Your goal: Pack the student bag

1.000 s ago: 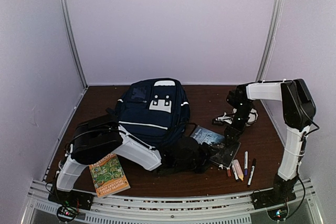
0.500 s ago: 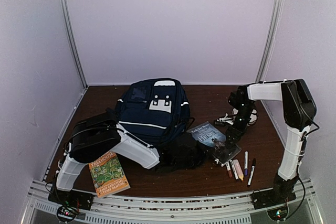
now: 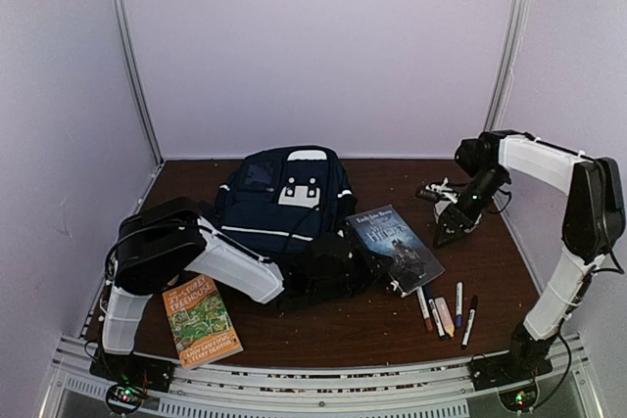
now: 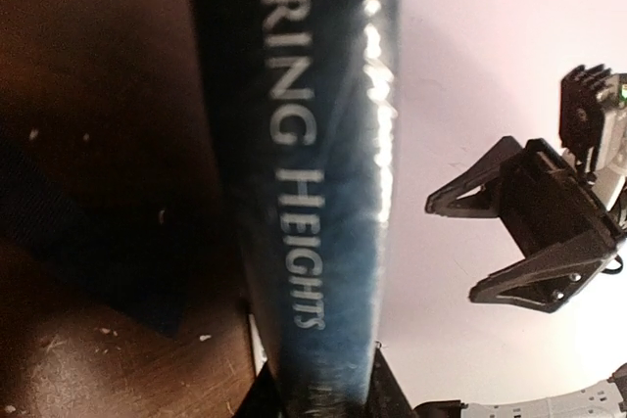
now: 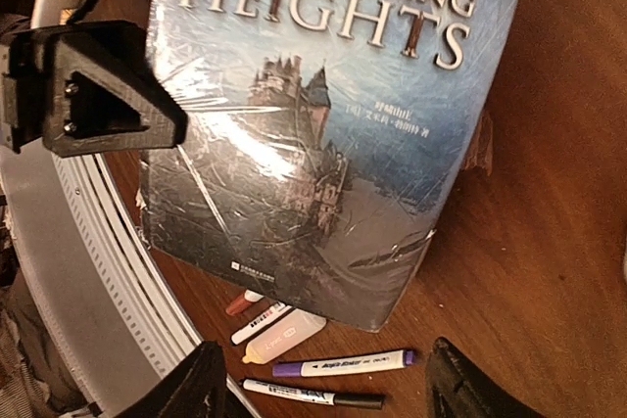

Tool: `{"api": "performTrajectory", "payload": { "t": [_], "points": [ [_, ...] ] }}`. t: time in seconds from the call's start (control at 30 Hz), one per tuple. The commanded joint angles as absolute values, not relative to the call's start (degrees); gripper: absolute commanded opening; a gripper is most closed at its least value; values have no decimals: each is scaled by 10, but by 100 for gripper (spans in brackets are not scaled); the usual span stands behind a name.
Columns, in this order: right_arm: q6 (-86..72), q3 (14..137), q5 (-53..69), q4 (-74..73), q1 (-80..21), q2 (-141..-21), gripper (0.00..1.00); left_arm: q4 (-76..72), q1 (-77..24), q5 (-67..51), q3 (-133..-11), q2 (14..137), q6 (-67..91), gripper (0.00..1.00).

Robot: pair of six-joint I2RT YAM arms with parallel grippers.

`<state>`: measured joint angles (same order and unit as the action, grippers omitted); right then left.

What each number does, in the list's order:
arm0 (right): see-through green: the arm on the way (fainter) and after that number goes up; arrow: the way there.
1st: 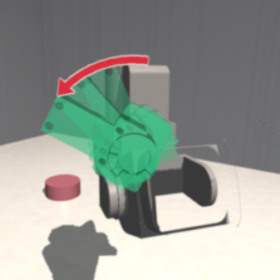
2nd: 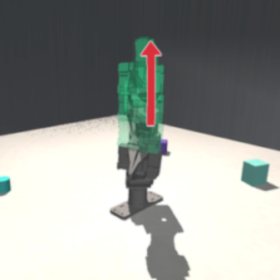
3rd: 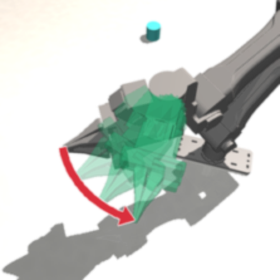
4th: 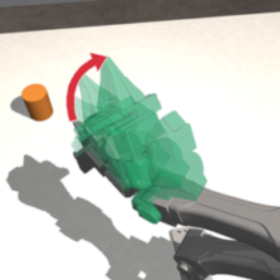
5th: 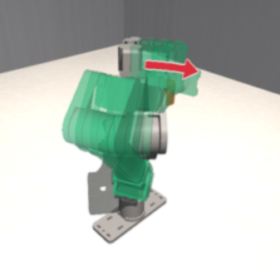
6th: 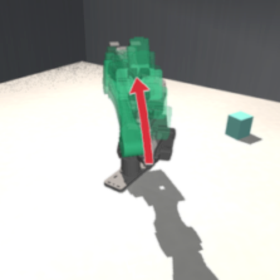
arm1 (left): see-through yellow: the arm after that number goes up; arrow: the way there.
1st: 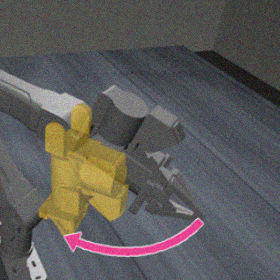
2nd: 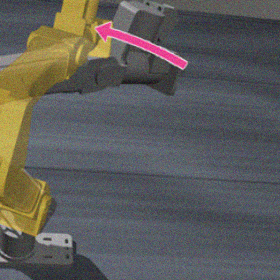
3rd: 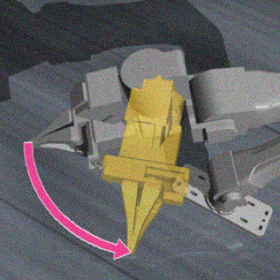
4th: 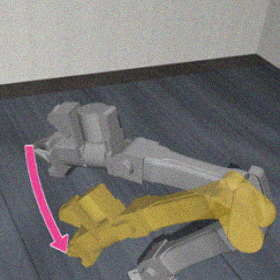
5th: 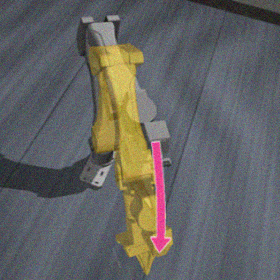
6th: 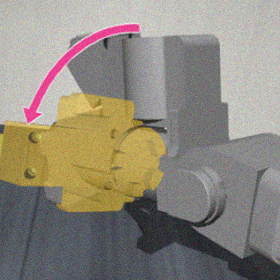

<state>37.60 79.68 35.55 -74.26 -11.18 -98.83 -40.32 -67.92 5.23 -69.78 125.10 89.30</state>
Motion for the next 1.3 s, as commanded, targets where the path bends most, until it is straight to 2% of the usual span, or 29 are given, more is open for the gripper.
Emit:
{"api": "performTrajectory", "payload": {
  "t": [0.0,0.13,0.17,0.2,0.23,0.3,0.37,0.47,0.53,0.63,0.77,1.03,1.17,1.27],
  "points": [
    [369,831,386,-755,-102,-874,72,-548,-662,2,-713,1153,774,0],
    [265,827,332,-632,-99,-763,83,-545,-632,-91,-716,1133,765,0],
    [228,814,306,-580,-95,-731,94,-547,-621,-115,-715,1132,776,0],
    [205,804,286,-536,-92,-701,99,-564,-611,-132,-705,1129,789,0],
    [184,794,269,-499,-88,-679,100,-585,-601,-143,-690,1125,800,0],
    [155,774,280,-443,-76,-646,100,-613,-577,-182,-667,1113,809,0],
    [142,777,337,-447,-74,-648,100,-619,-548,-232,-654,1095,798,0],
    [110,799,454,-483,-75,-691,91,-590,-516,-307,-647,1058,761,0],
    [83,800,526,-486,-76,-720,90,-545,-499,-351,-649,1029,726,0],
    [12,772,582,-425,-85,-742,92,-459,-479,-381,-650,986,638,0],
    [-26,739,599,-350,-115,-751,95,-376,-462,-397,-652,960,577,0],
    [-3,720,642,-343,-193,-806,93,-489,-459,-409,-621,965,621,0],
    [-21,699,667,-306,-210,-804,84,-566,-457,-400,-602,976,670,0],
    [-58,672,677,-268,-213,-796,81,-578,-455,-394,-594,975,675,0]
  ]
}}
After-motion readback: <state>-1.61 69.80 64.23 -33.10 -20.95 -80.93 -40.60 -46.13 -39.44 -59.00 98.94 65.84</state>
